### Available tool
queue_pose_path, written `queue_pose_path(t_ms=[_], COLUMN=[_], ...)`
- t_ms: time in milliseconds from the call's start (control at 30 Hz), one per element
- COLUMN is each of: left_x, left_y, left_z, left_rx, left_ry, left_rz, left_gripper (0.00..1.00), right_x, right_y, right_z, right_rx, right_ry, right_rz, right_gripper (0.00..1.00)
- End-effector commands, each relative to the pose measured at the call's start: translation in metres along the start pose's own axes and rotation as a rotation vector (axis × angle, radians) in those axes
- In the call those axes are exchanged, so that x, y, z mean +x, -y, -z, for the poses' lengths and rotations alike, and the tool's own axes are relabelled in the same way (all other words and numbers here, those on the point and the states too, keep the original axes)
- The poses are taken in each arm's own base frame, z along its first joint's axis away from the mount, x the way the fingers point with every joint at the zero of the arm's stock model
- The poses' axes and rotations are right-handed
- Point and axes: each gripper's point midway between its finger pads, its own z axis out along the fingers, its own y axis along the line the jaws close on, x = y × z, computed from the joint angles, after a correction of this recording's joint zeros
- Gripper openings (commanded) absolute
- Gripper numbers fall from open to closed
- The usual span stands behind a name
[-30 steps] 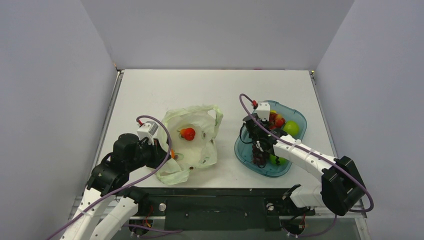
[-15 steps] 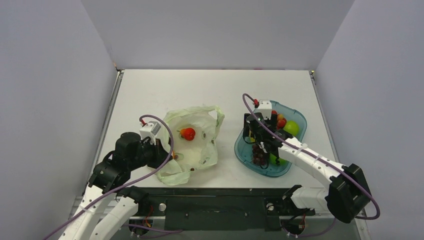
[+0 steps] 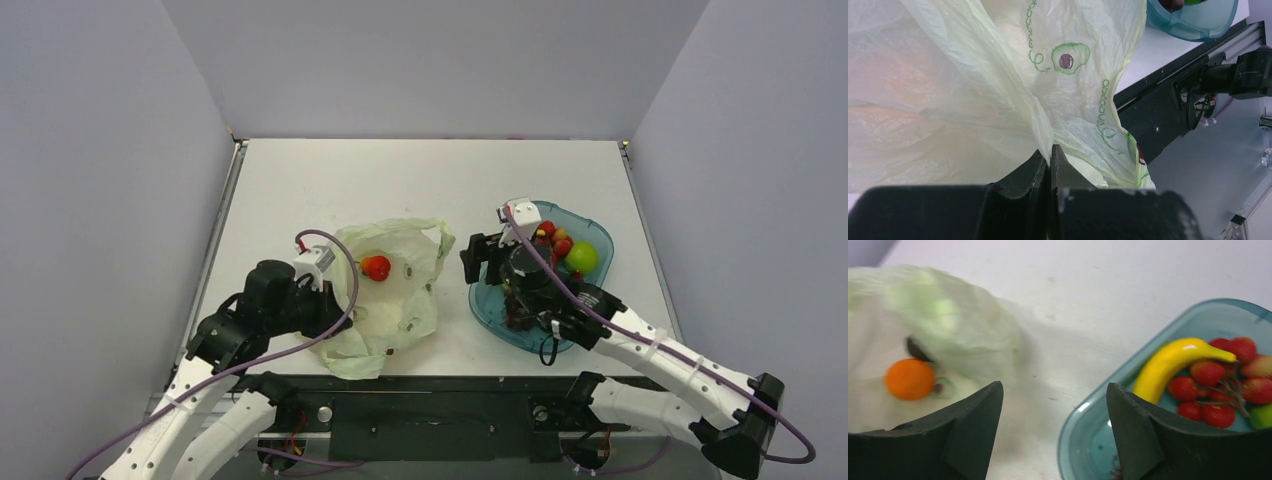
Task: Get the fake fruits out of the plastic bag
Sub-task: Place the fake fruit in the bin, then take out the fake fruit from the plastic bag.
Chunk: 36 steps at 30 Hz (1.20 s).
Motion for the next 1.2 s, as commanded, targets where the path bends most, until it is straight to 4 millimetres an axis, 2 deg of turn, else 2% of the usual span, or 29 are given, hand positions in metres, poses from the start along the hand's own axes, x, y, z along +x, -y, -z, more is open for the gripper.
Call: queue_pose_path(t_ms=[0,33,133,233,400,467,500,667,800,1033,1167], left_x=[0.003,0.005,0.014,0.019,0.028,0.028,0.028,0.027,0.027,0.025,0.024], left_y=[0.013,0.011,0.008,0.006,0.002,0.003,0.003,0.005,0.006,0.009,0.008], left_z=[0.009,0.01,0.012,0.013,0.009,0.007,0.007,0.007,0.009,0.014,0.015], left_rx=[0.037,0.025,0.015,0.013,0.004,0.015,0.015,0.031,0.043,0.059,0.059], left_ry=[-0.037,-0.045,-0.066,-0.073,-0.107,-0.109,-0.11,-0.089,-0.07,-0.032,-0.022], left_rz=[0.024,0.036,0.049,0.055,0.053,0.051,0.052,0.047,0.042,0.034,0.037], left_gripper=[0.0,0.0,0.0,0.0,0.0,0.0,0.0,0.0,0.0,0.0,0.0], right_x=[-0.053,-0.062,-0.067,-0.056,-0.042,-0.032,-0.028,0.007,0.034,0.05,0.058], right_y=[-0.061,-0.072,-0.102,-0.131,-0.179,-0.192,-0.198,-0.209,-0.203,-0.208,-0.198], right_z=[0.038,0.044,0.055,0.052,0.064,0.056,0.046,0.002,-0.037,-0.067,-0.084], right_rx=[-0.342,-0.402,-0.53,-0.594,-0.673,-0.672,-0.646,-0.537,-0.414,-0.351,-0.255], right_ry=[0.184,0.223,0.243,0.192,0.177,0.147,0.125,0.031,0.012,0.032,0.043], right_rz=[-0.072,-0.093,-0.13,-0.121,0.008,0.047,0.051,0.097,0.074,0.089,0.088], right_gripper=[0.7,0.7,0.69,0.68,0.68,0.68,0.68,0.63,0.64,0.65,0.65])
